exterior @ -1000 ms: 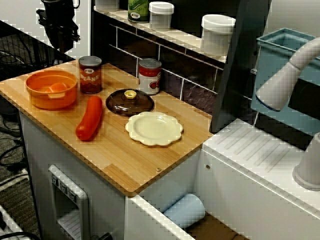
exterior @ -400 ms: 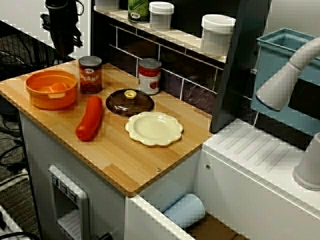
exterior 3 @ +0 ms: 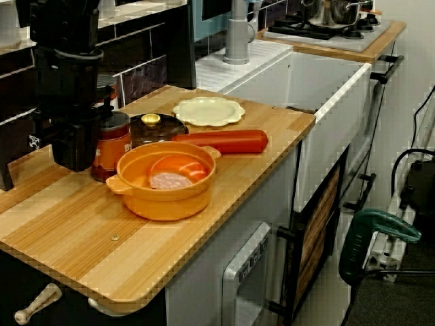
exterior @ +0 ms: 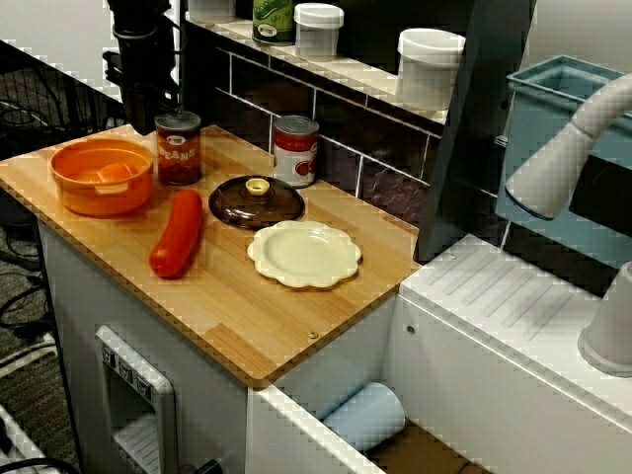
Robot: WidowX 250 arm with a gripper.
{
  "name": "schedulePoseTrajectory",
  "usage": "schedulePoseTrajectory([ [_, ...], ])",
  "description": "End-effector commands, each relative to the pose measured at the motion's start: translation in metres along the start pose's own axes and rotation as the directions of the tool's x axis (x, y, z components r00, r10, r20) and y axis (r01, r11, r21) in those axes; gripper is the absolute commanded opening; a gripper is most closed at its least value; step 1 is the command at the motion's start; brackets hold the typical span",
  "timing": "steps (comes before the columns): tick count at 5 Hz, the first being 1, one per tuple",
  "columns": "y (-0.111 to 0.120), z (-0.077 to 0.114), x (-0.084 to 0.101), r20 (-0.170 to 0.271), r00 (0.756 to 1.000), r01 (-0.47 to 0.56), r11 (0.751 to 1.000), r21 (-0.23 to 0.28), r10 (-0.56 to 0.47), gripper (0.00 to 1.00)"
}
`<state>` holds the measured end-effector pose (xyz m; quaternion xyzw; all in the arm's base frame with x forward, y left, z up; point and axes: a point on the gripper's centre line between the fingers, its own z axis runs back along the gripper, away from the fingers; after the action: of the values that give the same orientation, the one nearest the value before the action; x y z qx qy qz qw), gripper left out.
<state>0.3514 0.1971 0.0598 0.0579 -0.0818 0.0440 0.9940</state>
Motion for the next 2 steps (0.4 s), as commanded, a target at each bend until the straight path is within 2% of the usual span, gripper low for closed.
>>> schedulePoseTrajectory([
  [1,0.002,0.0301,0.0117,0.016,1.0,0.021,0.99,-0.138,-0.019,0.0],
  [2,-0.0007,0.0347,0.0128,-0.015,0.997,0.075,0.963,-0.258,-0.081,0.0],
])
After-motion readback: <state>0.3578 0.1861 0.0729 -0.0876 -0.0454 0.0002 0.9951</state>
